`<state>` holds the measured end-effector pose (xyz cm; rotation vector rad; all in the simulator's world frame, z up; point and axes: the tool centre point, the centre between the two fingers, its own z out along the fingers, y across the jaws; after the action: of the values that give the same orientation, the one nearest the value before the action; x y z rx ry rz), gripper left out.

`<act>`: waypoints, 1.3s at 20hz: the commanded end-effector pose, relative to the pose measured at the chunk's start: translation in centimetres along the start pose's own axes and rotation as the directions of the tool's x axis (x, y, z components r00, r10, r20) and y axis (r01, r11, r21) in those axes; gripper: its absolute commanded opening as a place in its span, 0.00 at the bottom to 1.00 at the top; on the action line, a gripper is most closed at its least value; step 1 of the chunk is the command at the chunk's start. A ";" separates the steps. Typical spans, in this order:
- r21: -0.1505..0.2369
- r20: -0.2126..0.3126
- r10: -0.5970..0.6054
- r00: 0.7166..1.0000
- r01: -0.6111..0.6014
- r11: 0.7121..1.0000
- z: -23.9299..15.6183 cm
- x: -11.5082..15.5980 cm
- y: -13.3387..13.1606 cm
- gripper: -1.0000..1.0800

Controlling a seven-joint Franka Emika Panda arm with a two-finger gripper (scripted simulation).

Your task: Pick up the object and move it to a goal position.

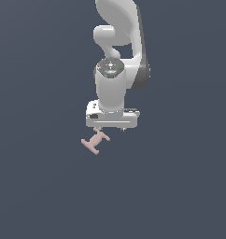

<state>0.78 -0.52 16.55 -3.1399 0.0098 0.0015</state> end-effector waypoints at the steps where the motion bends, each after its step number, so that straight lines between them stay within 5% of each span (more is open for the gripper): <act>1: 0.000 0.000 0.000 1.000 0.000 1.000 0.0 0.0 0.0 0.96; 17: 0.006 0.020 -0.001 1.000 0.000 1.000 -0.6 -0.6 0.4 0.96; 26: 0.009 0.018 0.124 0.992 -0.124 0.992 1.5 -0.7 2.0 0.96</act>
<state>0.13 -2.12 15.52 -3.1263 0.1588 0.0284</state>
